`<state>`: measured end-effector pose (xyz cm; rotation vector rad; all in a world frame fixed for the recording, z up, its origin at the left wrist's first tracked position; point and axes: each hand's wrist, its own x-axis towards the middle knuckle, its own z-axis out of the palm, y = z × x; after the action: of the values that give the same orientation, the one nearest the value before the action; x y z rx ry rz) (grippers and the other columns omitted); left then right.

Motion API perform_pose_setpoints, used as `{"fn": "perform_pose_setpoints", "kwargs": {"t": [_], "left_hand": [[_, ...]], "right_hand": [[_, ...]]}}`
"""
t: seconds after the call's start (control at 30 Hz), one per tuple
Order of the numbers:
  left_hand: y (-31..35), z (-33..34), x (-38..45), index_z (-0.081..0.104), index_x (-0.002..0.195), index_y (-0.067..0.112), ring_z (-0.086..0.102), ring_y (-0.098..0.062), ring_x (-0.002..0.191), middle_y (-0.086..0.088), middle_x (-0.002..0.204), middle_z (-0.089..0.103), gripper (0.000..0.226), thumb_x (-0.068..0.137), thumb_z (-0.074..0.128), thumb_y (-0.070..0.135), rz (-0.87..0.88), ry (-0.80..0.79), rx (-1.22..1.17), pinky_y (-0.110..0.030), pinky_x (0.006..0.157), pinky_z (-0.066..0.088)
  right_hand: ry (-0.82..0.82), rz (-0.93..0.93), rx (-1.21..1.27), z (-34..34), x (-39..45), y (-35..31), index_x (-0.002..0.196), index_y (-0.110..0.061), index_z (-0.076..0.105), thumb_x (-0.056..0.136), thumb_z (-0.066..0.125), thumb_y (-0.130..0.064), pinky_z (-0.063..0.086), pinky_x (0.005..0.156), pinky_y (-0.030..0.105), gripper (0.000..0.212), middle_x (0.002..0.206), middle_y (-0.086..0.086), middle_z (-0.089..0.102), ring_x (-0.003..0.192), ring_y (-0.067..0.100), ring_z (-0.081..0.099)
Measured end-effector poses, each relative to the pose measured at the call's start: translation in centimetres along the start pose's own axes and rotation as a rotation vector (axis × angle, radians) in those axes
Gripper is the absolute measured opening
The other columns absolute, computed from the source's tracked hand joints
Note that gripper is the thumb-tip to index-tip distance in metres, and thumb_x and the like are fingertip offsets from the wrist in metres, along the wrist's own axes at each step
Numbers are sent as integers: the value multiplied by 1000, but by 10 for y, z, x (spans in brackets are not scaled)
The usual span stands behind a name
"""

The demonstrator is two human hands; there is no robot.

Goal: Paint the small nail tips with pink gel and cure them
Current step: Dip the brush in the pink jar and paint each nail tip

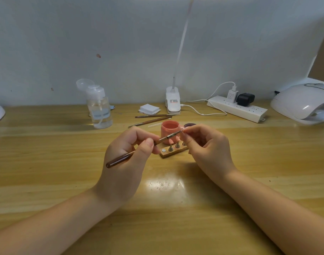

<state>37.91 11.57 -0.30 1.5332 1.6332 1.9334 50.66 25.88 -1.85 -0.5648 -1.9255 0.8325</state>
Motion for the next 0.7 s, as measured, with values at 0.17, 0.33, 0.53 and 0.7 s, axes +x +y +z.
{"fn": "perform_pose_setpoints", "kwargs": {"t": [0.17,0.33,0.53,0.7], "left_hand": [[0,3,1,67,95,17,67,-12,84,3,82,71,17,88,52,23,-38,15,7,-18,76,48],[2,2,-3,67,88,16,65,-13,78,1,76,69,23,83,52,33,13,-47,10,-17,72,48],[1,3,-1,65,97,24,66,-10,87,9,85,71,14,90,53,26,-7,12,34,-14,75,47],[2,4,-3,65,95,27,62,-15,84,8,83,67,20,85,51,38,81,-86,180,-16,71,45]], "right_hand": [[12,3,4,1,0,0,94,-9,72,86,70,-11,53,62,49,9,78,3,70,67,26,64],[1,9,5,1,0,0,94,-12,70,86,69,-10,53,61,49,8,77,3,69,67,26,64],[-5,14,27,1,0,0,95,-11,70,86,69,-11,53,61,50,9,78,5,70,67,26,64],[-18,16,30,1,0,-1,93,-12,70,85,69,-10,54,61,48,8,77,2,70,65,22,64]]}}
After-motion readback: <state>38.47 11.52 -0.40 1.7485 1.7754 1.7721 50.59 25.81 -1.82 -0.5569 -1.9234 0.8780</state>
